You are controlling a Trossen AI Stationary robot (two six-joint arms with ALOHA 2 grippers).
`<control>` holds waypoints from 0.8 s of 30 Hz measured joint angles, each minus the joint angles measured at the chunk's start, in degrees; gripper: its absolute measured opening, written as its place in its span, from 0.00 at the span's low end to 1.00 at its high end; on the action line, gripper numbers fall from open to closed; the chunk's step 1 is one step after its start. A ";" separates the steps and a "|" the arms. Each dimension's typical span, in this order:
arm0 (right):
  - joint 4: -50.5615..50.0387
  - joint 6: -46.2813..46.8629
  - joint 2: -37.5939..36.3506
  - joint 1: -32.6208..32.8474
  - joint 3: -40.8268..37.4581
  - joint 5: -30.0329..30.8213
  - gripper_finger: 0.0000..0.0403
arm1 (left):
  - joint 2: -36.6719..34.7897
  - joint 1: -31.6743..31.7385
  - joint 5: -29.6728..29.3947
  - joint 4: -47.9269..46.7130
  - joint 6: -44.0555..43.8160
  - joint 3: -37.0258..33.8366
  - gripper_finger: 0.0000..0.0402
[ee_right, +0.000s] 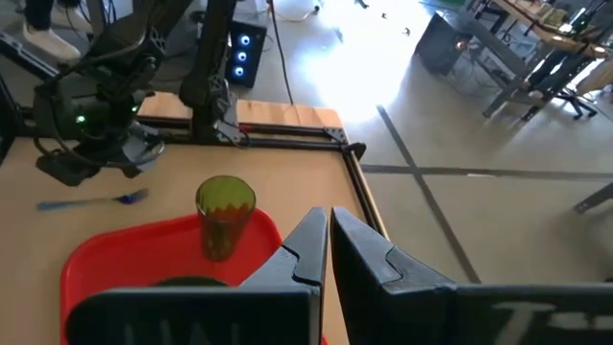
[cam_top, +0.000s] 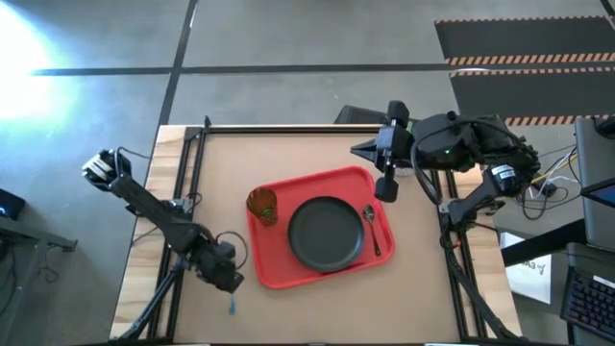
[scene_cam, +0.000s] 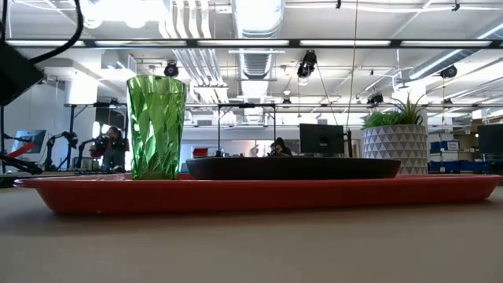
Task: Pick and place plate/cup/fork/spoon on tray
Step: Put the blue fork to the left side of the black plate on the red serving tray
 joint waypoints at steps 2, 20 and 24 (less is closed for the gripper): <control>-0.54 0.00 0.00 0.00 0.00 0.00 0.02 | 0.97 -0.44 0.25 0.22 -2.90 -0.02 0.41; -1.51 -0.66 -0.04 0.00 0.00 -0.06 0.02 | 12.59 -0.52 -7.22 1.07 -12.71 4.18 0.41; -2.06 -0.59 -0.04 0.00 -0.01 -1.13 0.02 | 15.04 -0.46 -6.49 1.08 -14.22 4.26 0.41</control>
